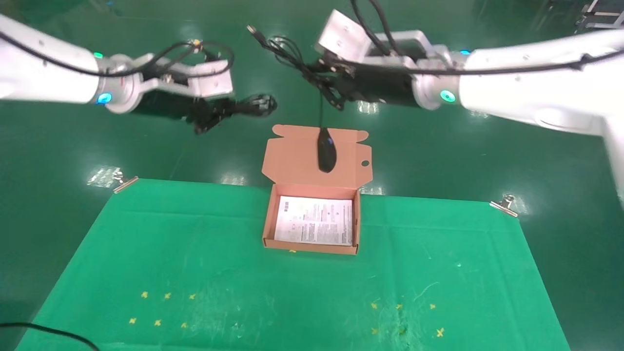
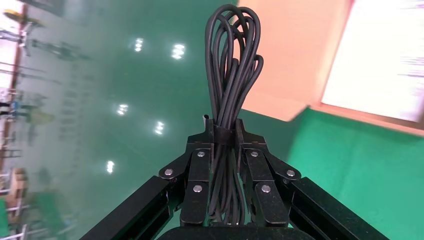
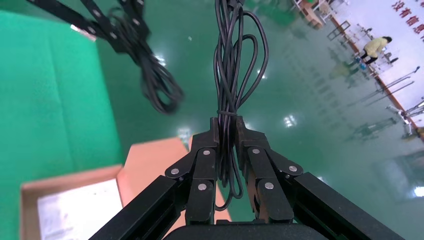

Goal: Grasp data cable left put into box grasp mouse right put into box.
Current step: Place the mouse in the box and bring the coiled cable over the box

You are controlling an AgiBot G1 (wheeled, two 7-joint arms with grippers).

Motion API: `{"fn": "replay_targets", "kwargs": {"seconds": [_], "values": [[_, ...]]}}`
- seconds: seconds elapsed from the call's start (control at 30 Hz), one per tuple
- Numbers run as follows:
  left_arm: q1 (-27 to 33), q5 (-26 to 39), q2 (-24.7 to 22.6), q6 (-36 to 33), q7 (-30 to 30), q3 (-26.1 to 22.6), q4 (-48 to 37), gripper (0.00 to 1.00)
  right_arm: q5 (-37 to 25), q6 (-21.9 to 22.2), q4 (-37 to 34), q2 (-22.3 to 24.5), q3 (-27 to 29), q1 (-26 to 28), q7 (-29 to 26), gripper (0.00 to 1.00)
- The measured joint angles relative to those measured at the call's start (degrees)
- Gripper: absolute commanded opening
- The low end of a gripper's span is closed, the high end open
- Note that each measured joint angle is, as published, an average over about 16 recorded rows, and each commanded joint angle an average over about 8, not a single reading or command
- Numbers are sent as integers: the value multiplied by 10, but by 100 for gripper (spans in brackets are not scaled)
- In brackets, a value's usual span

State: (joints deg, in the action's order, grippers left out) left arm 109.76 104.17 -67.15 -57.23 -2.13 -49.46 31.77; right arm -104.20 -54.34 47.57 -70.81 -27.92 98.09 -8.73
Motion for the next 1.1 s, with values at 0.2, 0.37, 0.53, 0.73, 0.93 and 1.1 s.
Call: {"fn": "replay_targets", "kwargs": {"seconds": [0.2, 0.37, 0.53, 0.73, 0.93, 1.1], "values": [[18, 0, -20, 18, 18, 3, -29, 0, 11, 13, -39, -26, 4, 21, 27, 0], [22, 4, -20, 16, 21, 0, -35, 0, 15, 18, -55, -36, 4, 24, 39, 0], [18, 15, -9, 5, 13, -7, -26, 0, 15, 24, -70, -44, 0, 21, 48, 0], [10, 39, 15, -12, -18, -20, 4, 0, 16, 32, -91, -56, -13, 11, 57, 0], [3, 73, 45, -28, -69, -35, 48, 0, 30, 43, -108, -67, -42, -1, 58, 0], [-2, 103, 69, -41, -120, -46, 92, 0, 54, 58, -113, -72, -79, -12, 51, 0]]}}
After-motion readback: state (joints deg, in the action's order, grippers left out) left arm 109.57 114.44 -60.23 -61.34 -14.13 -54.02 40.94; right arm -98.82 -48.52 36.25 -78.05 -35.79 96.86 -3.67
